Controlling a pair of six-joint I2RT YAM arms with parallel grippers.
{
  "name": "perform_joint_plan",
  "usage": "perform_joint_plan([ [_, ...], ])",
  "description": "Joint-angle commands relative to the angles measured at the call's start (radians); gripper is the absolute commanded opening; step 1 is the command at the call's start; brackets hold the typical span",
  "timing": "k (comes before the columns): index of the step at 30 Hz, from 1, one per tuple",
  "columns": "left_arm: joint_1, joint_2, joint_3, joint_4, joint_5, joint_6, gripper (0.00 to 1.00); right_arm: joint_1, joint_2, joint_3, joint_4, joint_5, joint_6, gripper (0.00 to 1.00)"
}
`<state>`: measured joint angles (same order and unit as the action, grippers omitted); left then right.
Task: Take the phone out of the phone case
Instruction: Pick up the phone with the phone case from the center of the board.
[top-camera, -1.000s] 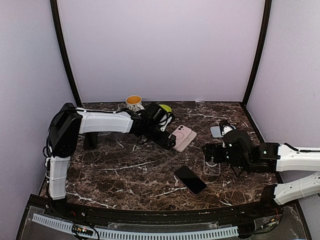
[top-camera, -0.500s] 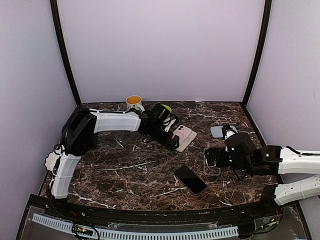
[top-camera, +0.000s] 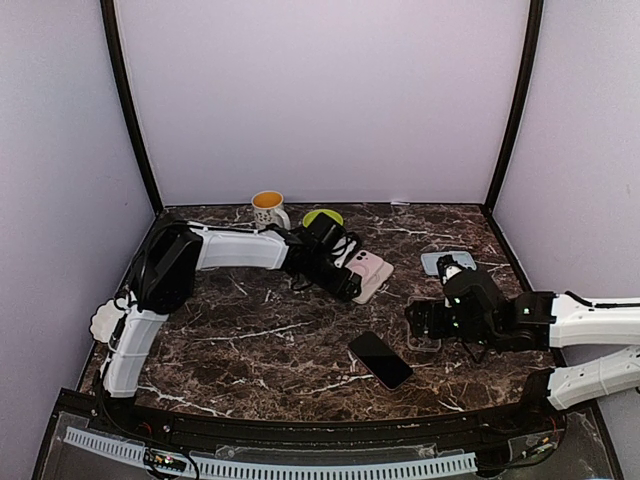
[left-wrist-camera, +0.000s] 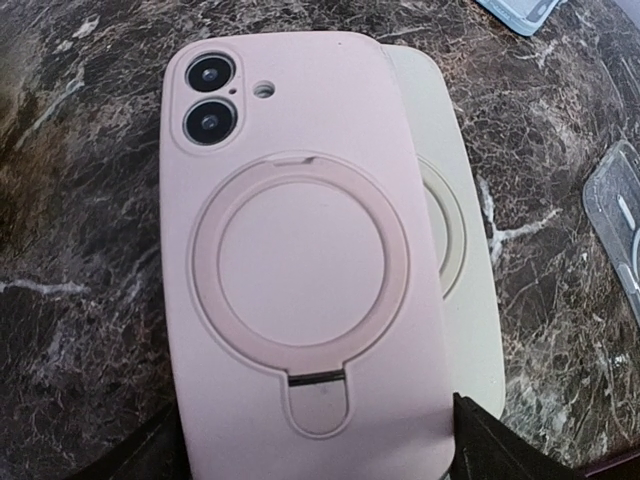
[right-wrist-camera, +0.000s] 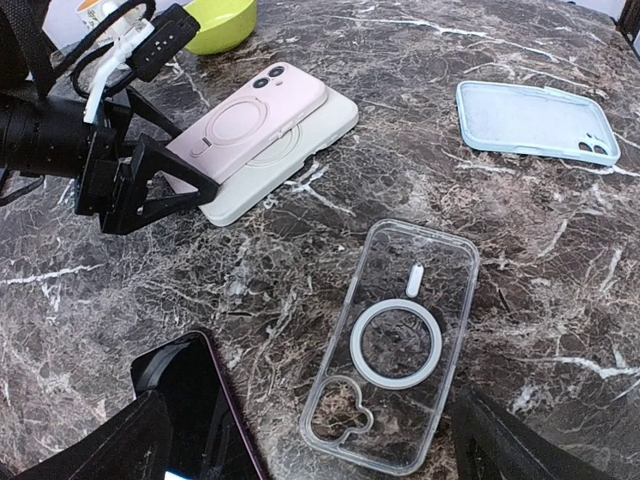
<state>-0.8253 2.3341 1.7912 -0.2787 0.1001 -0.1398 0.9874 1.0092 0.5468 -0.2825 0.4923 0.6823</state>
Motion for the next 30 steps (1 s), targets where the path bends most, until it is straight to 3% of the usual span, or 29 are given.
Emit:
perform_joint_plan([
  [1,-0.016,0.027,0.013,0.000,-0.081,0.015,0.85,-0.007,-0.006,-0.014,0.040,-0.004,0.000,0.99],
  [7,-0.023,0.020,0.013,-0.028,-0.138,0.035,0.60,-0.008,-0.011,-0.022,0.040,-0.007,0.000,0.99],
  [10,-0.024,-0.014,-0.002,-0.017,-0.134,0.034,0.54,-0.008,-0.010,-0.016,0.044,-0.006,0.004,0.98],
  [17,-0.023,-0.146,-0.090,0.053,-0.104,0.046,0.53,-0.007,-0.025,0.027,0.037,0.006,-0.012,0.99],
  [23,-0.023,-0.267,-0.143,0.047,-0.025,0.040,0.53,-0.008,-0.116,0.005,0.100,0.032,-0.179,0.99],
  [30,-0.019,-0.414,-0.224,-0.008,0.049,-0.003,0.52,-0.007,-0.204,-0.035,0.275,-0.069,-0.452,0.99],
])
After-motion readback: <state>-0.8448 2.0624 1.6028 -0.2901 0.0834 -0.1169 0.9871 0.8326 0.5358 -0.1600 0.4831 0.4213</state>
